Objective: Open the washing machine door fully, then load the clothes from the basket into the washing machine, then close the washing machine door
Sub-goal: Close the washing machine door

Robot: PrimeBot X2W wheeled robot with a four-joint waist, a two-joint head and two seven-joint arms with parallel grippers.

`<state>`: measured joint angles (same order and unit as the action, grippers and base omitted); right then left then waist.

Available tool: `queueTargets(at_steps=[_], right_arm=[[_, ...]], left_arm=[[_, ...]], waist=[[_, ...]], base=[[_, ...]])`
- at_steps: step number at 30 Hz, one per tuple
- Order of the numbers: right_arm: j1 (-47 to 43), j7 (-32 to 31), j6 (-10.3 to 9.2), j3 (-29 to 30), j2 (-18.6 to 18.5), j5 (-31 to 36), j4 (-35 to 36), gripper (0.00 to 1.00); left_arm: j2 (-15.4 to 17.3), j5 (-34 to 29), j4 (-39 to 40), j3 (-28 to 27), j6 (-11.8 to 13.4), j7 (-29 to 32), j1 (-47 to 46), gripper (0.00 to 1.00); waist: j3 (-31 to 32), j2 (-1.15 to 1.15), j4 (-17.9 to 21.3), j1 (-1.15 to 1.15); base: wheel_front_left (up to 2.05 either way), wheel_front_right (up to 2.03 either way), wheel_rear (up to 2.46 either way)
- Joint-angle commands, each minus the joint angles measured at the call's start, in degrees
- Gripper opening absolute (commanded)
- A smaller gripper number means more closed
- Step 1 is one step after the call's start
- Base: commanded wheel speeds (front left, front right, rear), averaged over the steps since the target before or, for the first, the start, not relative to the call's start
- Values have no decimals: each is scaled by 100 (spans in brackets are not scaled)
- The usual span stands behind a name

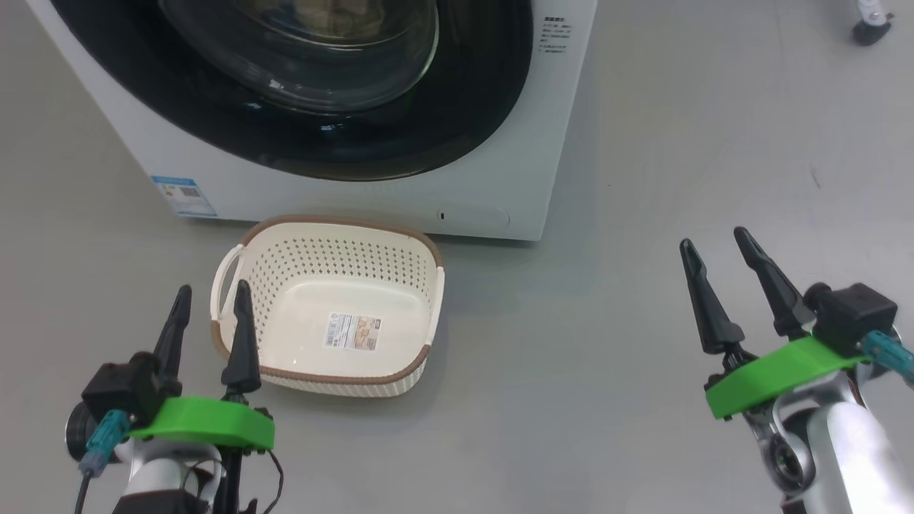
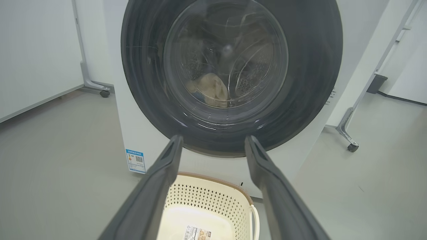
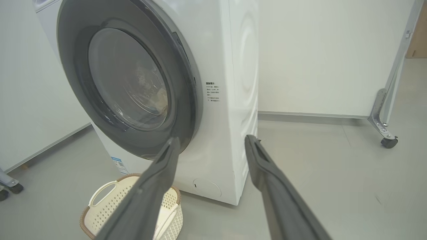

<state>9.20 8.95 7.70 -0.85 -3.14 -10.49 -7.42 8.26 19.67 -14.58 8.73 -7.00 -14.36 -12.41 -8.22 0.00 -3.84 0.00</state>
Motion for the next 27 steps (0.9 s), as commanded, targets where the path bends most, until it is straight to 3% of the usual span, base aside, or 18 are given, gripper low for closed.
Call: queueTargets(at_steps=[1, 14, 27], right_arm=[[-16, -42, -21, -52, 23, -25, 289, 100], [-1097, -278, -21, 291, 25, -138, 1133, 100], [-1394, -332, -21, 460, 25, -314, 1328, 100]], left_arm=[[169, 29, 211, -236, 44, -47, -68, 100], [224, 92, 460, -215, 186, 109, 316, 100], [268, 121, 583, -165, 258, 179, 401, 100]], waist=[[104, 0, 143, 0], [349, 0, 523, 0], [409, 0, 594, 0]], base=[[0, 0, 0], [0, 0, 0], [0, 0, 0]])
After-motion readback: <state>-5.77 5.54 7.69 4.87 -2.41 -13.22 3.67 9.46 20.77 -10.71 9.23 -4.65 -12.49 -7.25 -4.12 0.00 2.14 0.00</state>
